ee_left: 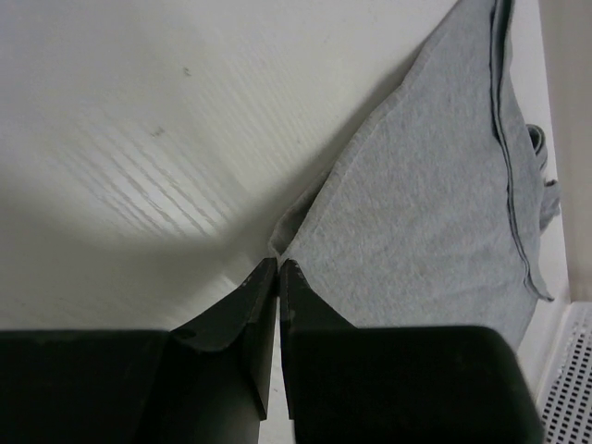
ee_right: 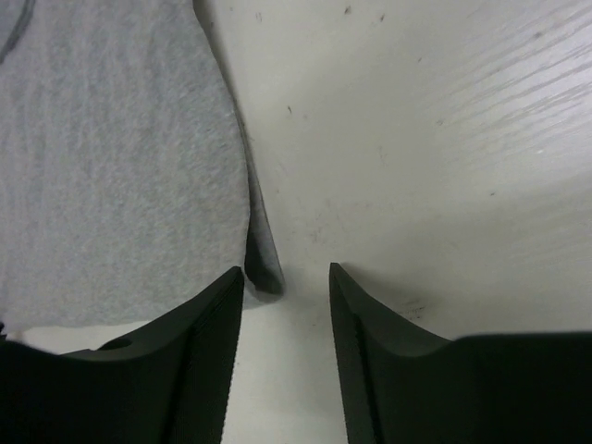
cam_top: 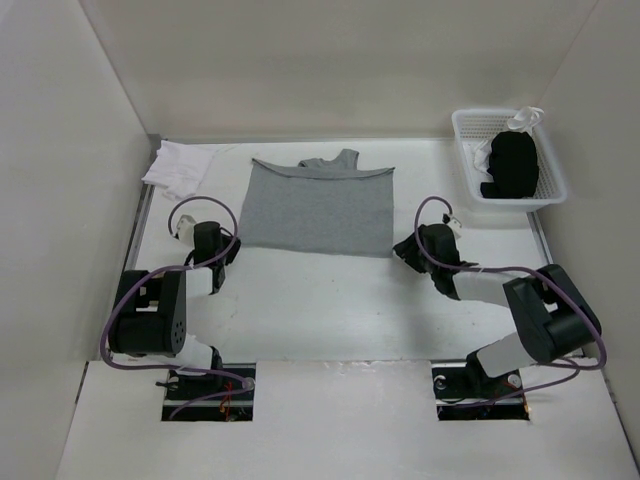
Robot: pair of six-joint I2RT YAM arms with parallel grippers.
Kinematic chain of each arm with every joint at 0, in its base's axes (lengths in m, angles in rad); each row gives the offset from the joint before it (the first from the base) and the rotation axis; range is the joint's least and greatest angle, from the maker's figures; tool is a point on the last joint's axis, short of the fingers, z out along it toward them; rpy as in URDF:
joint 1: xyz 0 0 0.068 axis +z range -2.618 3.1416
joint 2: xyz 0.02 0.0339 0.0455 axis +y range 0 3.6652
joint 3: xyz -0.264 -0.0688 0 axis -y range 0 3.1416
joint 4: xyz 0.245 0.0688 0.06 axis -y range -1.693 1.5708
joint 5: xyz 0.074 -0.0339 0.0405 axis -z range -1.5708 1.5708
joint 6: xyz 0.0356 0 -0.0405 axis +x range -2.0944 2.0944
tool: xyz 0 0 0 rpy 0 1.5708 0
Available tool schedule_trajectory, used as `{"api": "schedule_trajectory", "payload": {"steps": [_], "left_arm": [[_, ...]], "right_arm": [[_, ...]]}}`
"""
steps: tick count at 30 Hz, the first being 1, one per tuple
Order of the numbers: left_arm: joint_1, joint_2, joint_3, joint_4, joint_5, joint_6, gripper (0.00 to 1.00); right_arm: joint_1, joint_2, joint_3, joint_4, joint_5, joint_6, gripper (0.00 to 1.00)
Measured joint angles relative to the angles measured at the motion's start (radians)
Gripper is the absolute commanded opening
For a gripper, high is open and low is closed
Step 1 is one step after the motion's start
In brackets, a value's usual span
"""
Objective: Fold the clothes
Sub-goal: Fold the tank top
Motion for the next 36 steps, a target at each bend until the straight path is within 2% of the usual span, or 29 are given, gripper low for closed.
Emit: {"api": "schedule_trajectory", "payload": {"steps": [5, 9, 13, 22, 25, 31, 36], "left_arm": [[0.011, 0.0, -0.008, 0.0, 0.0, 0.0, 0.03], [0.011, 0.0, -0.013, 0.001, 0.0, 0.0, 0.03], [0.011, -0.001, -0.017, 0.0, 0.002, 0.0, 0.03], [0.011, -0.002, -0.017, 0.0, 0.006, 0.0, 0.03], [0.011, -0.005, -0.017, 0.001, 0.007, 0.0, 0.03], [0.011, -0.009, -0.017, 0.0, 0.007, 0.0, 0.03], [0.011, -0.074, -0.018, -0.012, 0.014, 0.0, 0.01]], "right_arm": [[0.041, 0.055, 0.032, 0.003, 0.005, 0.02, 0.43], [0.062, 0.052, 0.024, 0.013, 0.011, 0.045, 0.47], [0.081, 0.026, -0.003, 0.017, 0.016, 0.058, 0.46], [0.082, 0.052, -0.003, 0.038, 0.007, 0.087, 0.31], [0.082, 0.081, 0.013, 0.048, 0.007, 0.093, 0.18], [0.087, 0.121, 0.029, 0.076, 0.023, 0.098, 0.05], [0.111, 0.105, 0.022, 0.078, 0.067, 0.065, 0.01]]}}
